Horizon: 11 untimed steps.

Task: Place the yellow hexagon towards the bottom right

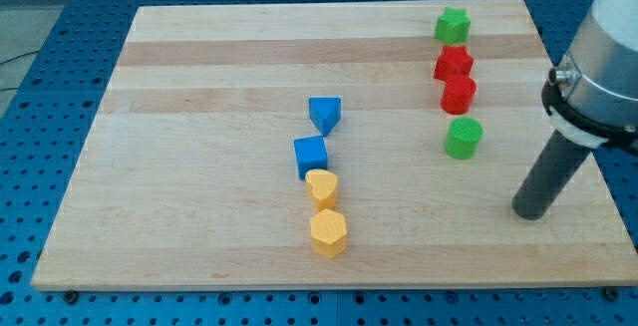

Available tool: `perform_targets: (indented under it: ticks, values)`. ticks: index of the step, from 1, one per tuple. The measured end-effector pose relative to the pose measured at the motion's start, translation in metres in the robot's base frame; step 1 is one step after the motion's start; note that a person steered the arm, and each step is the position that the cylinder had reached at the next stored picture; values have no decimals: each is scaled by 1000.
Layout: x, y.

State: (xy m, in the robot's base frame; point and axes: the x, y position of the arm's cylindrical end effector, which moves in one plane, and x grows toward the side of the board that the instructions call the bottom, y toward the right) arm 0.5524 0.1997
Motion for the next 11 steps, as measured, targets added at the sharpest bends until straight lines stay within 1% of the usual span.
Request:
perform_targets:
  ticks: [1,2,4,5,6,7,8,9,10,11]
  values:
    - [18,-15]
    - [34,-50]
    - [65,-73]
    - [66,-117]
    - [66,-186]
    - [66,-273]
    - [35,-290]
    - [25,-189]
    - [29,-109]
    - [42,-114]
